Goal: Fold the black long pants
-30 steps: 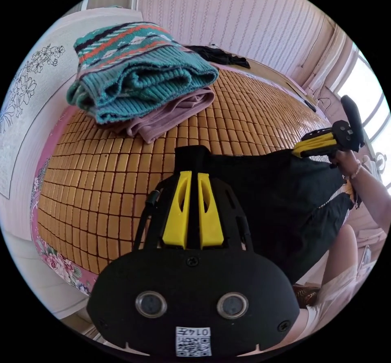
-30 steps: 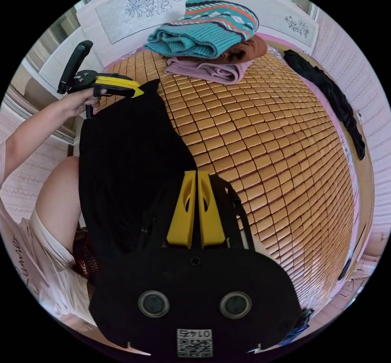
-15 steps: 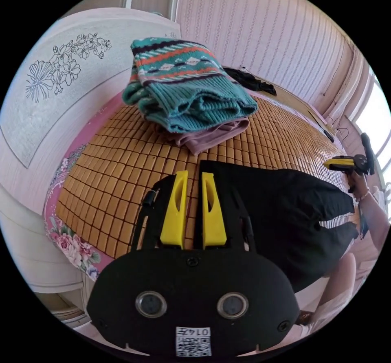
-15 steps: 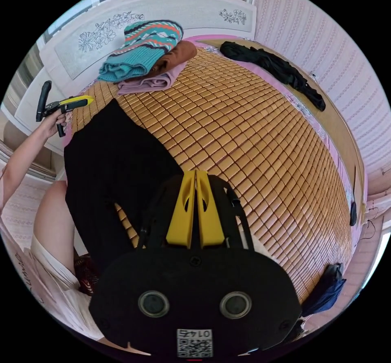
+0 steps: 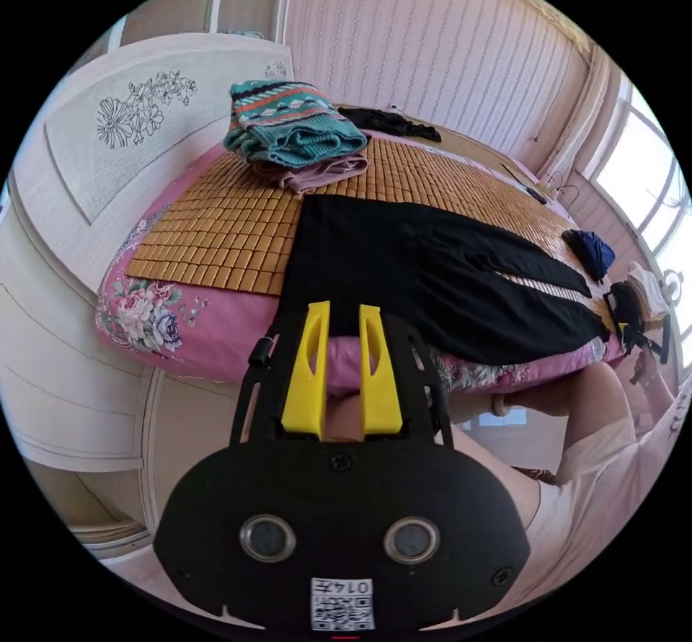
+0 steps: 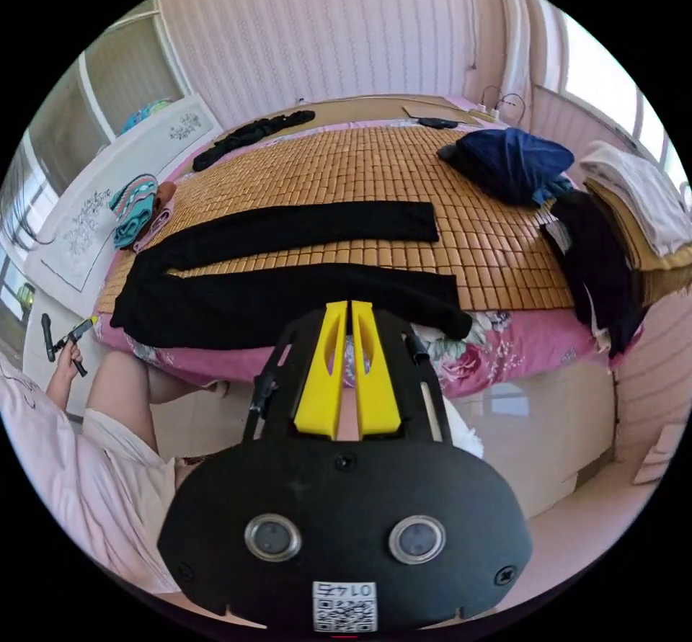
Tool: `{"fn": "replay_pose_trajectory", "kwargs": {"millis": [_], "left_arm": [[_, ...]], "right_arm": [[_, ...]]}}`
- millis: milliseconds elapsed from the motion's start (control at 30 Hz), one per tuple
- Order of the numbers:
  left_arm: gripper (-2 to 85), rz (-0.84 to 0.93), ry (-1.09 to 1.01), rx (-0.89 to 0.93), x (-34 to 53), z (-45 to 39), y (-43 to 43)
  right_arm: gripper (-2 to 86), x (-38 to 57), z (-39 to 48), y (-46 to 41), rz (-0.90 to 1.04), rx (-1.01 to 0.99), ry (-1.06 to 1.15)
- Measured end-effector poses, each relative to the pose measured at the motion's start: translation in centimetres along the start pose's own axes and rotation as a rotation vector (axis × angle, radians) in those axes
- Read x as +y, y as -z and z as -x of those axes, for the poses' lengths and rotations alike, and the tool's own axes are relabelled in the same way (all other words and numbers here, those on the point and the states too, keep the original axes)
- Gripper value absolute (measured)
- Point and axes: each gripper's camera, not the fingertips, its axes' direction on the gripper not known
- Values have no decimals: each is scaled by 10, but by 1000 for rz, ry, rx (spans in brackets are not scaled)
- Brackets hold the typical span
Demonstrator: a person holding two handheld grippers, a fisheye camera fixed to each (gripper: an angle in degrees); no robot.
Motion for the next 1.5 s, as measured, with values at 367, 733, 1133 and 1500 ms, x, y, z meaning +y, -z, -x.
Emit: {"fn": "replay_pose_trajectory", "kwargs": {"millis": [367,733,1133,1500], "left_arm": [[67,40,-39,251,4,-56,-1],[71,299,-470,497,6,-272,-89],[35,317,-556,388,20,-302,-111],[60,12,56,338,-9,-94,-23]], "right_arm": [[70,41,-155,-10,-121,-135,-458],[25,-19,-159,-81,137,130,-115],[47,-12,-216,-50,25,104,-236],[79,96,-263,-31,-61,-285,-617]]}}
